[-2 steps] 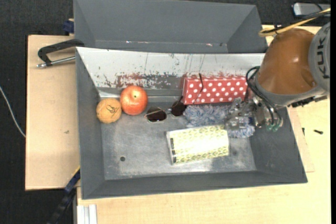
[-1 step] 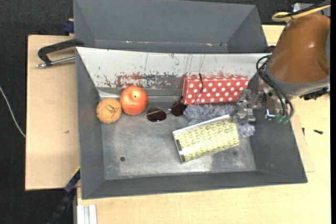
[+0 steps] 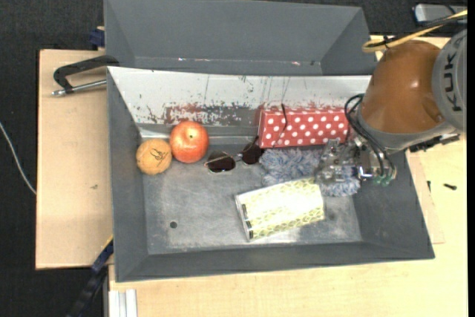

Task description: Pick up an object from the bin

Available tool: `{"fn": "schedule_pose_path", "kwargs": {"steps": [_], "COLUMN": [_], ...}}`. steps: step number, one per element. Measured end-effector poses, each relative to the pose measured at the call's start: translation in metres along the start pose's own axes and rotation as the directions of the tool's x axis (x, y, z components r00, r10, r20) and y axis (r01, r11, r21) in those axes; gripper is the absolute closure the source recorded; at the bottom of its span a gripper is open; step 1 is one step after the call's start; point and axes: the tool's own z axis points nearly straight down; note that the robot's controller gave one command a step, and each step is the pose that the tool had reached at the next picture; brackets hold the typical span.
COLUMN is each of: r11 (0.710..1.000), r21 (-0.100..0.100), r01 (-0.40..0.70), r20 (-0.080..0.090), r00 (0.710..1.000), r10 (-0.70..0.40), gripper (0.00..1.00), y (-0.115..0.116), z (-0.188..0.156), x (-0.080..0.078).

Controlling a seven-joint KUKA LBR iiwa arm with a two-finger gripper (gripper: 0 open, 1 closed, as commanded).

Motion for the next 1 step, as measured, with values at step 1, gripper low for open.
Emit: {"fn": "schedule_pose_path", "kwargs": {"steps": [1], "r11": [1.0], "r21": [-0.003], "r01": [-0.006], "r20": [-0.015], "r00": [1.0], "r10": [0.006], "gripper": [1.0], "y": [-0.0044], "z": [0.002], "x": [0.0064]}}
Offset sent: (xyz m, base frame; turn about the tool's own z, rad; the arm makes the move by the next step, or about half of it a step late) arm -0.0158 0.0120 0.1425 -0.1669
